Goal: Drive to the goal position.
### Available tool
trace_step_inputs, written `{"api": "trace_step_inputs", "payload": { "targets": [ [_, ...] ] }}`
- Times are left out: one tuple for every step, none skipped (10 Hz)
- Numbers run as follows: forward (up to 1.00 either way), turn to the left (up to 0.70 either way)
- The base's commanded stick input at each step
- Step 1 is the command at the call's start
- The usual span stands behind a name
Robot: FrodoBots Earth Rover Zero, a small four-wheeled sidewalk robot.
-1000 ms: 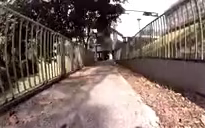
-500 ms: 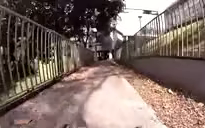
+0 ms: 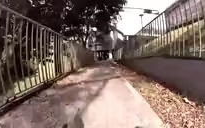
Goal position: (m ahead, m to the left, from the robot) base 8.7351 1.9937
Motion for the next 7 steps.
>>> {"api": "trace_step_inputs", "payload": {
  "targets": [
    [0.85,0.00],
    [0.85,0.00],
    [0.85,0.00],
    [0.85,0.00],
    [0.85,0.00],
    [0.85,0.00],
    [0.85,0.00]
  ]
}}
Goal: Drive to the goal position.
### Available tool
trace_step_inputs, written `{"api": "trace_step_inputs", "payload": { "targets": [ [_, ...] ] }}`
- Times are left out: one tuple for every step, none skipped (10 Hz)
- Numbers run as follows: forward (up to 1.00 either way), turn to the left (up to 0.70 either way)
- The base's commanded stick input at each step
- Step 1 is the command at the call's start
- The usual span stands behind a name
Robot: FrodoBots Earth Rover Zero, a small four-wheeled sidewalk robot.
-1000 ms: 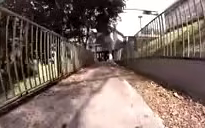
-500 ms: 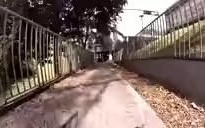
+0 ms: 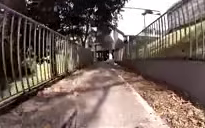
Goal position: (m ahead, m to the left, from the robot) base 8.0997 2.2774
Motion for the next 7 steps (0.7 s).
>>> {"api": "trace_step_inputs", "payload": {
  "targets": [
    [0.85,0.00],
    [0.85,0.00],
    [0.85,0.00],
    [0.85,0.00],
    [0.85,0.00],
    [0.85,0.00],
    [0.85,0.00]
  ]
}}
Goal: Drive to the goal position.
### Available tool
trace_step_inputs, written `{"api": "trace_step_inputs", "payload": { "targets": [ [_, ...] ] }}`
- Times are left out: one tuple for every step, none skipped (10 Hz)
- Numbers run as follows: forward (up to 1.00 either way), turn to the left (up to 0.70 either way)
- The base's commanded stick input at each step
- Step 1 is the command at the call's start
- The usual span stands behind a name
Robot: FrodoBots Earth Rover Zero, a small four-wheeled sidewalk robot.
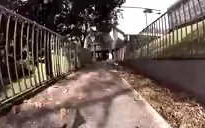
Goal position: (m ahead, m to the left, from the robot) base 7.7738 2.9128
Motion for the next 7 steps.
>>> {"api": "trace_step_inputs", "payload": {
  "targets": [
    [0.85,0.00],
    [0.85,0.00],
    [0.85,0.00],
    [0.85,0.00],
    [0.85,0.00],
    [0.85,0.00],
    [0.85,0.00]
  ]
}}
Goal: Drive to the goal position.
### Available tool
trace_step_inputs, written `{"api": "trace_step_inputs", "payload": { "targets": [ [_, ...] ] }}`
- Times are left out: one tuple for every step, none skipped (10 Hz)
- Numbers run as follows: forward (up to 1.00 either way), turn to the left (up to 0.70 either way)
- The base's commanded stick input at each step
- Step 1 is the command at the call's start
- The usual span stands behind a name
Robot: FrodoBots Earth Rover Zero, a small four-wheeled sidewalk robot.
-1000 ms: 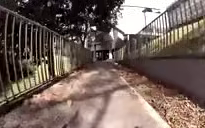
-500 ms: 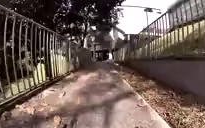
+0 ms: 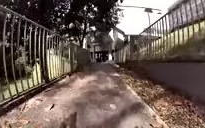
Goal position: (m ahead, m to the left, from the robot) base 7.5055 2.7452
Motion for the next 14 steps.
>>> {"api": "trace_step_inputs", "payload": {
  "targets": [
    [0.85,0.00],
    [0.85,0.00],
    [0.85,0.00],
    [0.85,0.00],
    [0.85,0.00],
    [0.85,0.00],
    [0.85,0.00],
    [0.85,0.00],
    [0.85,0.00],
    [0.85,0.00],
    [0.85,0.00],
    [0.85,0.00],
    [0.85,0.00],
    [0.85,0.00]
  ]
}}
